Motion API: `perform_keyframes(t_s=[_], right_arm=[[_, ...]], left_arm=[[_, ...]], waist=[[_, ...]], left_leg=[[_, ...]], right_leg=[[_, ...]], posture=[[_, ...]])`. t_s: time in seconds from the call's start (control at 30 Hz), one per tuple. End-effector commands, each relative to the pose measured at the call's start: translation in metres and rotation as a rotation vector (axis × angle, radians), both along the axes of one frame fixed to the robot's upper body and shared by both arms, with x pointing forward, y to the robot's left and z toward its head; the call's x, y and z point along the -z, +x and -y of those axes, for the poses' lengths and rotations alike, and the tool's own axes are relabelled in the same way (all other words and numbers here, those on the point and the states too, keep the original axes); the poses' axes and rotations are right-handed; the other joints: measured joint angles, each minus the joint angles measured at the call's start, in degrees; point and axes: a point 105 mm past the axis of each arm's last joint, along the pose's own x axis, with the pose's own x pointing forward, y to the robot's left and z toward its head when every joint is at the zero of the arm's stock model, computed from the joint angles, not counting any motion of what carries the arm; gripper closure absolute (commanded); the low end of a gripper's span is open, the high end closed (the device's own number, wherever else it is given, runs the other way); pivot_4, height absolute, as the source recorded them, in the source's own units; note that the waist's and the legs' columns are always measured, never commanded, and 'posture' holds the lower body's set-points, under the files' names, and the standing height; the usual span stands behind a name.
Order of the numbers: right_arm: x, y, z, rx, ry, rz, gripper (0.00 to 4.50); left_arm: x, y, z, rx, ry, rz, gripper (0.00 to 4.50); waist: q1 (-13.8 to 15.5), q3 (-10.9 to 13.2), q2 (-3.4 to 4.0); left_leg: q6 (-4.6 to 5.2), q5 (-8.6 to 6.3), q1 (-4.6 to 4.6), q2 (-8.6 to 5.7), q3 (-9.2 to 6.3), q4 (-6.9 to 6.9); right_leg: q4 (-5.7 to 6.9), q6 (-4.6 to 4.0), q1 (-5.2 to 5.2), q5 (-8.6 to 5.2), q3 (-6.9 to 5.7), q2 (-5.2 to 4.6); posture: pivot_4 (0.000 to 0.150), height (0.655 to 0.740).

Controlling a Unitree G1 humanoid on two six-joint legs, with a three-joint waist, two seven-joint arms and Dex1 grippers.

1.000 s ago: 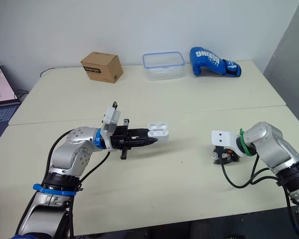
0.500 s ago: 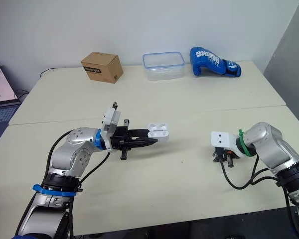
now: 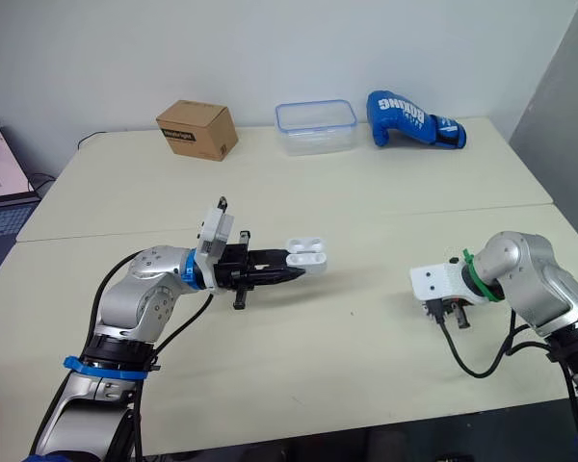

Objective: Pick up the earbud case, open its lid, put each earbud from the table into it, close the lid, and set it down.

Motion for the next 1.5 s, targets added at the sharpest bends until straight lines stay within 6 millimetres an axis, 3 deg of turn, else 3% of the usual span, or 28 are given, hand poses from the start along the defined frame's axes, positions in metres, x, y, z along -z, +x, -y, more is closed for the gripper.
perform_keyframes(t_s=[0.03,0.33,0.6,1.17,1.5], right_arm=[[-0.003,0.002,0.007,0.002,-0.024,0.02,4.11],[0.004,-0.003,0.011,0.055,-0.032,-0.032,4.11],[0.004,-0.01,0.011,0.052,-0.048,-0.045,1.46],[-0.01,0.006,0.001,-0.074,-0.249,0.048,1.46],[-0.007,-0.005,-0.005,-0.136,-0.288,0.0,1.46]], left_arm=[[-0.011,-0.004,0.003,0.017,-0.007,0.053,3.72],[-0.01,-0.005,0.003,0.018,-0.004,0.055,3.72],[-0.01,-0.005,0.003,0.023,-0.005,0.056,3.72],[-0.004,-0.003,0.006,0.019,-0.025,0.061,3.72],[0.001,-0.002,0.003,0.002,-0.031,0.064,3.72]], waist=[[0.0,0.0,0.0],[0.0,0.0,0.0],[0.1,0.0,0.0],[0.0,0.0,0.0],[0.1,0.0,0.0]], left_leg=[[0.0,0.0,0.0,0.0,0.0,0.0],[0.0,0.0,0.01,0.0,-0.01,0.01],[0.0,0.0,0.0,0.0,-0.03,0.01],[0.0,0.0,0.0,0.0,0.01,0.02],[0.0,0.0,0.0,0.01,0.0,0.02]], right_leg=[[0.0,0.0,0.0,0.0,0.0,0.0],[0.0,0.0,0.02,0.0,-0.02,0.0],[0.0,0.0,0.02,0.0,-0.02,0.0],[0.01,0.0,0.0,0.0,0.0,0.0],[0.02,0.0,0.0,0.0,0.0,0.0]], posture=[[0.15,0.7307],[0.15,0.7307],[0.15,0.7307],[0.15,0.7307],[0.15,0.7307]])
